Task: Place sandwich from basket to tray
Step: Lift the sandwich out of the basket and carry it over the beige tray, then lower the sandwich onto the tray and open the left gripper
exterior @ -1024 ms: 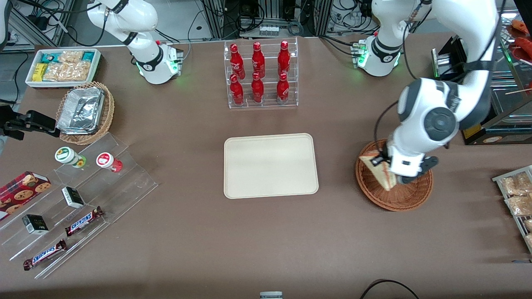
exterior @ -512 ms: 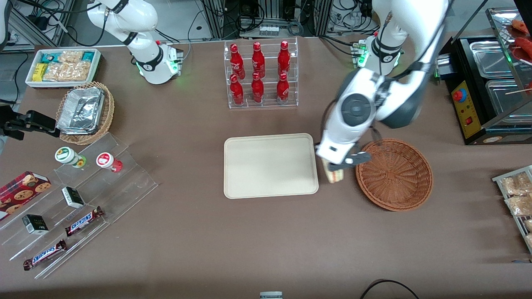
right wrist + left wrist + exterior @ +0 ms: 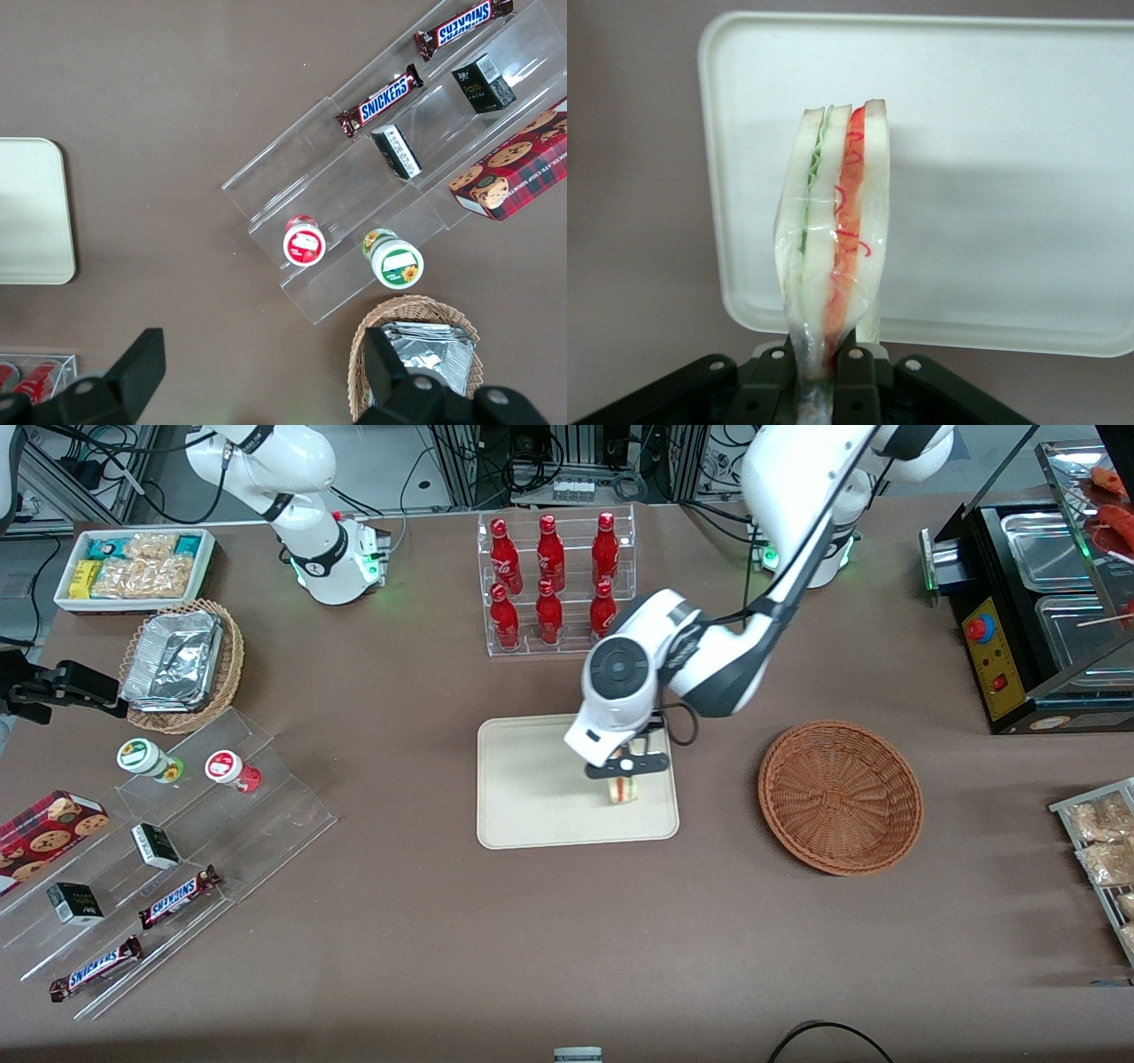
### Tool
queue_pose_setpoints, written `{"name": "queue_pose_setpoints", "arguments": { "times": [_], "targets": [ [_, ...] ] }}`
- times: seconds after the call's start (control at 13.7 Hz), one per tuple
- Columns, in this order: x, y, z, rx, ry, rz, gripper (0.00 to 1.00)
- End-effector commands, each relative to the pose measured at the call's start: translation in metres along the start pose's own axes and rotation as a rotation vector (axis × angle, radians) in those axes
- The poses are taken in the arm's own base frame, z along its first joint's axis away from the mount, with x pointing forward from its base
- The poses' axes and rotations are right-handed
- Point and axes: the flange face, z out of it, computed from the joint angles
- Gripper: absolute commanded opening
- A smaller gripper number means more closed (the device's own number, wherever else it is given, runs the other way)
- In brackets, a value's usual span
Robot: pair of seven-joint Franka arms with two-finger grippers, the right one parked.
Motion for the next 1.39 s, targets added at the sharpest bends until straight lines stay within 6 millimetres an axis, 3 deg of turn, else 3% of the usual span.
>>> {"name": "queue_pose_setpoints", "arguments": {
  "times": [0.0, 0.51, 1.24, 1.32],
  "targets": [
    [0.003, 0.032, 0.010, -0.005, -0.006, -0.022, 0.00],
    [0.003, 0.053, 0.039, -0.029, 0.021, -0.033, 0.00],
    [0.011, 0.053, 0.055, -0.026, 0.031, -0.078, 0.00],
    [0.012, 0.053, 0.056, -0.017, 0.043, -0.079, 0.08]
  ]
}}
